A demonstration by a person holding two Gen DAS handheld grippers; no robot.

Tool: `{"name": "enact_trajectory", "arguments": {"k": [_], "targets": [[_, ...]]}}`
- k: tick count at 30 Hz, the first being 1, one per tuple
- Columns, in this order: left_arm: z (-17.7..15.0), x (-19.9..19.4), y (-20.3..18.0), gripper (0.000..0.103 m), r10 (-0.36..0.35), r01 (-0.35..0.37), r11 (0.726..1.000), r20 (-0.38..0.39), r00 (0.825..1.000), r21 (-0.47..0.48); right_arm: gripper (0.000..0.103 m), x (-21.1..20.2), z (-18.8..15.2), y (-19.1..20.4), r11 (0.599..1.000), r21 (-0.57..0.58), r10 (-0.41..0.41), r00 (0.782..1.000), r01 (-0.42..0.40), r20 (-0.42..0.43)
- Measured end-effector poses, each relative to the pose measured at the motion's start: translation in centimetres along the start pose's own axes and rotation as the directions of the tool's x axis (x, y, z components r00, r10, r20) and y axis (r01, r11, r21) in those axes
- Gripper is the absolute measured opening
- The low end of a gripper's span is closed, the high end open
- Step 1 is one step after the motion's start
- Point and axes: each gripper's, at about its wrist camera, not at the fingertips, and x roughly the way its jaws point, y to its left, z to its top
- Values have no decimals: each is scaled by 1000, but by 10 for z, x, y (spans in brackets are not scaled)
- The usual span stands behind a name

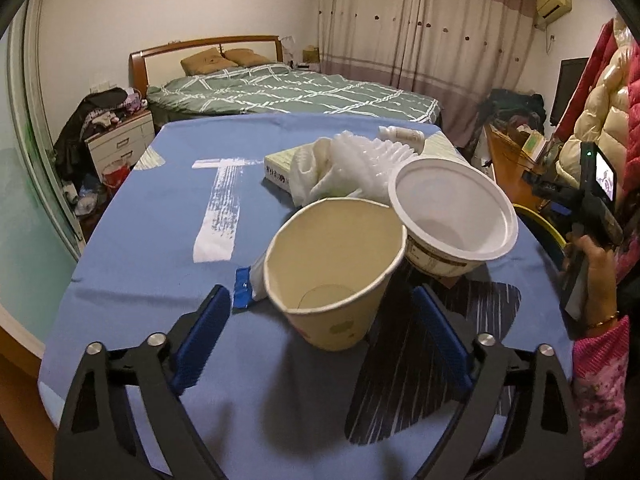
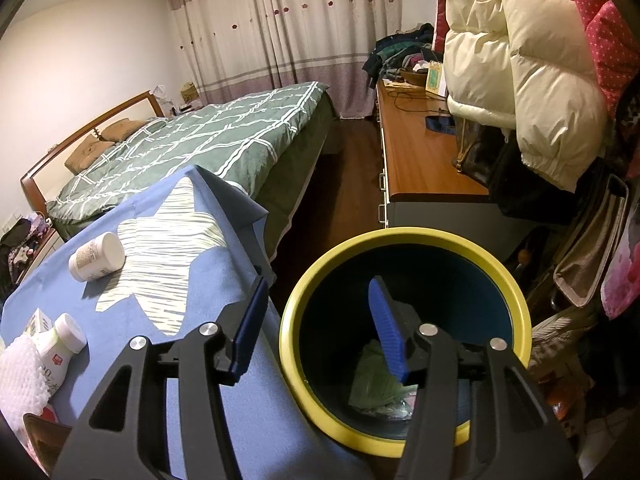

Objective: Collect trash
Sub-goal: 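Grasp the paper cup with the left gripper and drop it into the bin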

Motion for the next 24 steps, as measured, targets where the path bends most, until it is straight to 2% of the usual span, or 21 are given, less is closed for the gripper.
{"name": "enact_trajectory", "arguments": {"k": [3, 8, 10, 19, 24], "targets": [[3, 7, -2, 81, 6, -6, 1000, 3, 1000, 1, 50, 1, 0, 0, 1000, 0, 3, 1000, -3, -2], [5, 14, -11, 60, -10, 10, 1000, -7, 1000, 9, 51, 2, 0, -1, 1000, 2, 12, 1000, -12, -5], [6, 16, -13, 57, -13, 13, 1000, -12, 1000, 7, 51, 1, 0, -3, 1000, 3, 15, 1000, -15, -4], [8, -7, -7, 55, 11, -11, 1000, 4, 1000, -6, 51, -1, -1, -4, 1000, 1, 28, 1000, -28, -1], [16, -31, -8, 55, 32, -32, 999, 40, 999, -4, 51, -16, 0, -3, 997, -14, 70, 997, -70, 12]]}}
